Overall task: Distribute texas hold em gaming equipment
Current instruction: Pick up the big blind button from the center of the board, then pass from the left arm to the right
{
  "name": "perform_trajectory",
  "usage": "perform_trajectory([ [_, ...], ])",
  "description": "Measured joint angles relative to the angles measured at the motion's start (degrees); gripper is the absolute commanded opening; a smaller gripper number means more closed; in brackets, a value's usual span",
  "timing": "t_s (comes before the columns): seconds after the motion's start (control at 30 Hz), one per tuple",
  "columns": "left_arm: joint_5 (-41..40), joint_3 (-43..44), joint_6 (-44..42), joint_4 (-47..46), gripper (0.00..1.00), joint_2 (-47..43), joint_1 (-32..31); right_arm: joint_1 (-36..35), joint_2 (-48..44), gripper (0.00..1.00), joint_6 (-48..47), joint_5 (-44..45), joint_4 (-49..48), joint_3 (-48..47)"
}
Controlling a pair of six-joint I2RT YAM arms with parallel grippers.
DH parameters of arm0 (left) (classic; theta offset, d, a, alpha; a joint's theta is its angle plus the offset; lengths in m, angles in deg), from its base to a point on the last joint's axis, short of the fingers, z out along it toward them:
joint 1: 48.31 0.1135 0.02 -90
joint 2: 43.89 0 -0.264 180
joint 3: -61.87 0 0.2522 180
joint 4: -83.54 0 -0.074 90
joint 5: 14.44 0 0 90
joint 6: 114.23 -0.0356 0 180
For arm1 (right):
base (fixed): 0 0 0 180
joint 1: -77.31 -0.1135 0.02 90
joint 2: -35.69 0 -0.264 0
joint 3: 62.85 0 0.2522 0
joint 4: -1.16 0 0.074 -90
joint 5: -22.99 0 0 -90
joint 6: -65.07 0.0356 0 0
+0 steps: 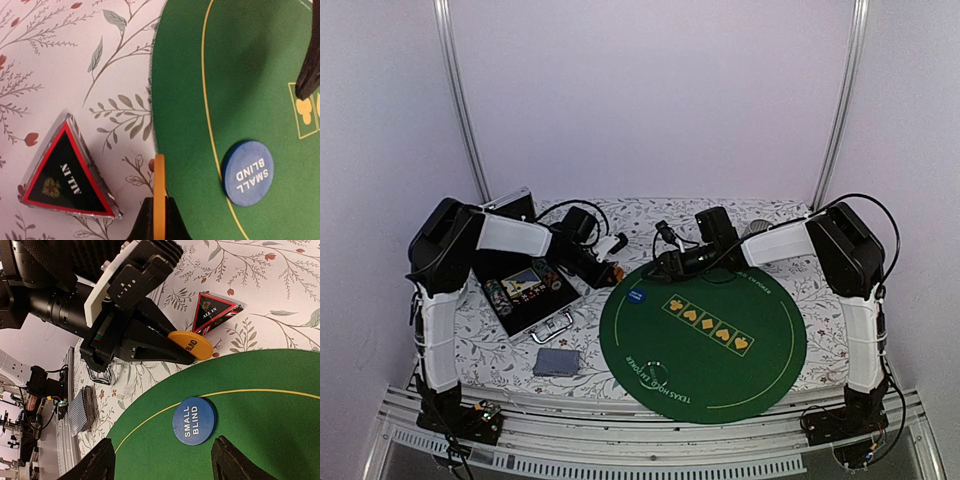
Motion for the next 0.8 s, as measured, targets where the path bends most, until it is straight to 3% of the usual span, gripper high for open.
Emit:
perform_trajectory([
  [0.2,1.95,-4.28,0.87,-0.63,0.0,-5.97,-0.02,0.31,-6.84,0.67,-0.46,1.25,-0.09,5.18],
  [0.37,7.98,-9.55,1.9,-3.91,0.0,-18.8,-1.14,0.22,-21.0,0.63,-2.89,1.81,-2.8,12.87],
  [0.5,14.45,-14.03,1.79,-8.72,0.0,-27.91,-5.55,-1.27,-29.97,0.61,-5.84,1.53,-4.63,15.26],
  [0.67,21.53,-15.67,0.96,-11.43,0.0,-32.76,-12.11,-4.9,-32.76,0.59,-8.26,0.15,-5.81,15.23],
  [0.73,23.3,-15.69,0.7,-11.8,0.0,-33.62,-13.14,-6.16,-32.76,0.52,-9.18,-0.46,-5.64,15.23],
  [0.8,24.5,-15.72,0.5,-12.04,0.0,-33.99,-13.25,-6.95,-32.76,0.36,-9.86,-1.07,-5.51,15.23],
])
